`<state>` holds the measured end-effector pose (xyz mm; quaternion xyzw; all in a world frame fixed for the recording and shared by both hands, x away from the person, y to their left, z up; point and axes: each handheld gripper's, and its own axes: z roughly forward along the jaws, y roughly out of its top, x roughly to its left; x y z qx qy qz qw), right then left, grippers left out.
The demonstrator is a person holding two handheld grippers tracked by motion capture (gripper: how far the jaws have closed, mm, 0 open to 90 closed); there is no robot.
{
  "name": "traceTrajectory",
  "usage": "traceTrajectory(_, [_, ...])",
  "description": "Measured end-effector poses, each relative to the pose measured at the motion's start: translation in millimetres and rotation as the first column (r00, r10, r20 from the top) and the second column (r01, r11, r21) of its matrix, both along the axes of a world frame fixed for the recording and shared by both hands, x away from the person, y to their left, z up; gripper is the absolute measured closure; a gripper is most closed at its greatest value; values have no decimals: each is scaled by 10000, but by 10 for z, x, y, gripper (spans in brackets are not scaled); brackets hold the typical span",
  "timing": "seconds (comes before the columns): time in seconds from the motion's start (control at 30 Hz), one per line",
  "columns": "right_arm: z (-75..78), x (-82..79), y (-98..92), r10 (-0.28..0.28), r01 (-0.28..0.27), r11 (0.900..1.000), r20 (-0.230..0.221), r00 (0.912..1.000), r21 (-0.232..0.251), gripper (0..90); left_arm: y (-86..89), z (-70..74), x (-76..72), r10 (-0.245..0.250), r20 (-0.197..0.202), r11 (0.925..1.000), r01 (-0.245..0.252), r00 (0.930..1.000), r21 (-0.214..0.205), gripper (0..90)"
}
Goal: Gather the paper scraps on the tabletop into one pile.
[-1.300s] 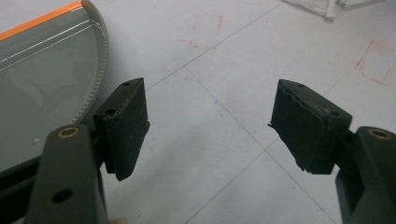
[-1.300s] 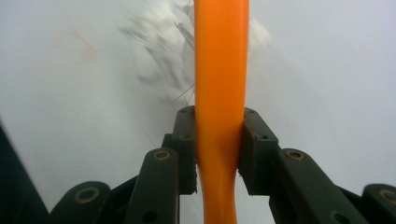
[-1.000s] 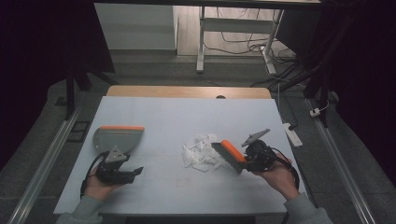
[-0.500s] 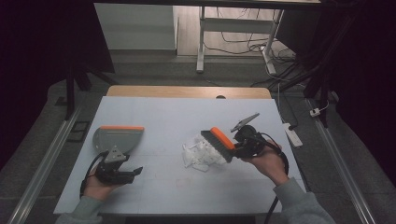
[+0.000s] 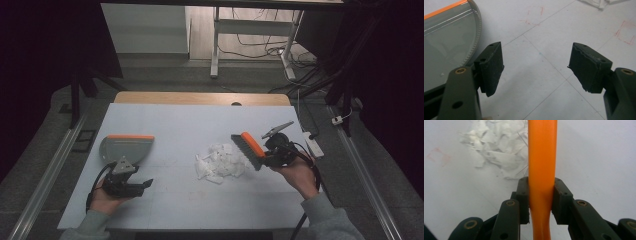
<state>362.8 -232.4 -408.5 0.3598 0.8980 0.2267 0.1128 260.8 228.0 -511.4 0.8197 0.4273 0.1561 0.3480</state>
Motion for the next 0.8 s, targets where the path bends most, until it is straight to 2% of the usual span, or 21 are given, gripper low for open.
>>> traceTrajectory(0.17, [-40, 29, -155, -510, 504, 9977, 109, 9986, 443, 703, -2, -7, -9, 30, -24, 10000, -30, 10000, -13, 280])
traceTrajectory(0.27, [-84, 29, -246, -754, 742, 9959, 203, 9969, 525, 703, -8, -1, -2, 23, 12, 10000, -23, 10000, 72, 280])
traceTrajectory(0.4, [-136, -11, -349, -965, 928, 9904, 318, 9948, 1020, 703, -8, 24, -6, 104, 171, 9999, -104, 9998, 7, 281])
traceTrajectory(0.57, [-181, -116, -453, -1089, 977, 9864, 805, 9908, 1319, 703, -17, 34, -11, 112, 279, 9999, -111, 9995, -24, 280])
traceTrajectory(0.67, [-219, -219, -541, -1283, 1093, 9799, 1073, 9859, 1669, 703, -28, 40, -11, 44, 306, 10000, -43, 9995, -34, 280])
traceTrajectory(0.8, [-309, -359, -647, -1291, 1019, 9779, 1437, 9812, 1826, 703, -45, 45, -1, -10, 343, 10000, 13, 9994, -81, 281])
